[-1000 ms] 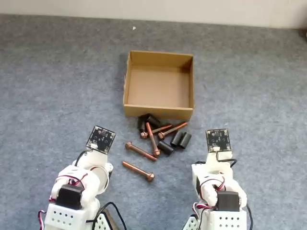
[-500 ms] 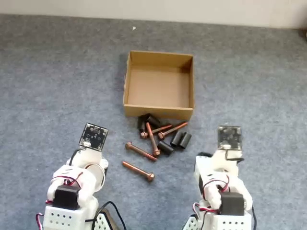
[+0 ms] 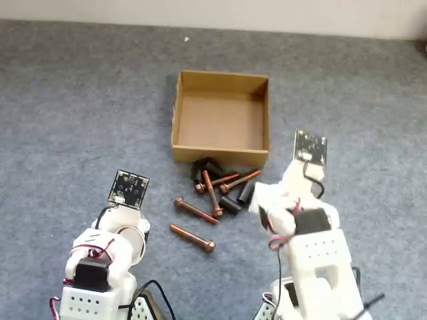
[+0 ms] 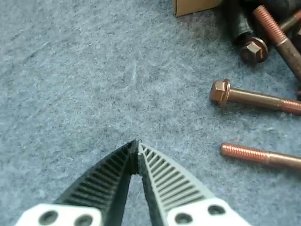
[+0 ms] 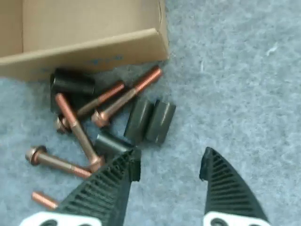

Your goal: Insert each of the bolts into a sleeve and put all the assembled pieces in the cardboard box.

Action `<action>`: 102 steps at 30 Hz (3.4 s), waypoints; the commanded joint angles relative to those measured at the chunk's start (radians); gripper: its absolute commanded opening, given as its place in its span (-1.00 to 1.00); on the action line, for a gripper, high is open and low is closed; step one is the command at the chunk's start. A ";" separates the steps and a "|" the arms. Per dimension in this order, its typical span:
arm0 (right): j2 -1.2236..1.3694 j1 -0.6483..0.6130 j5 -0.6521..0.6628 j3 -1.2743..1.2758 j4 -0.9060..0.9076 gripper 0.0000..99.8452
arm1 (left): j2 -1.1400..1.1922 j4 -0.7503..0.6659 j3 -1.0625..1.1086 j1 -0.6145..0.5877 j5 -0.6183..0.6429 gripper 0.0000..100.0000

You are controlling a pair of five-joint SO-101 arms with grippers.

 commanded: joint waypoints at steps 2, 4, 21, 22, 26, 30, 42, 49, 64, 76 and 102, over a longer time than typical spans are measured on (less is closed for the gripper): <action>0.236 -0.013 -0.071 -0.062 -0.217 -0.58 | -0.010 -0.018 -0.036 -0.013 -0.011 -0.98; 0.321 -0.013 -0.083 -0.064 -0.240 -0.58 | -0.010 -0.018 -0.036 -0.013 -0.011 -0.98; 0.811 -0.015 -0.083 -0.271 -0.323 -0.73 | -0.010 -0.018 -0.025 -0.012 -0.011 -0.98; 0.820 -0.015 -0.081 -0.274 -0.323 -0.80 | -0.010 -0.020 -0.016 -0.007 -0.011 -0.98; 0.826 0.021 -0.035 -0.274 -0.321 -0.99 | -0.010 -0.063 0.021 -0.007 -0.011 -0.98; 0.743 0.056 -0.005 -0.265 -0.320 -0.99 | -0.012 -0.077 0.022 -0.005 -0.006 -0.99; 0.412 0.073 -0.023 -0.094 -0.311 -0.99 | -0.005 0.051 -0.188 0.008 0.028 -0.98; 0.412 0.166 -0.117 -0.099 -0.311 -0.99 | 0.016 0.097 -0.349 0.107 0.195 -0.99; 0.412 0.237 -0.180 -0.090 -0.421 -0.99 | 0.823 -0.152 -0.576 0.340 0.687 -0.98; 0.412 0.248 -0.180 -0.088 -0.420 -0.99 | 1.208 -0.382 -0.576 0.420 0.867 -0.57; 0.410 0.242 -0.173 -0.064 -0.423 -0.99 | 1.675 -0.578 -0.734 0.303 0.865 -0.94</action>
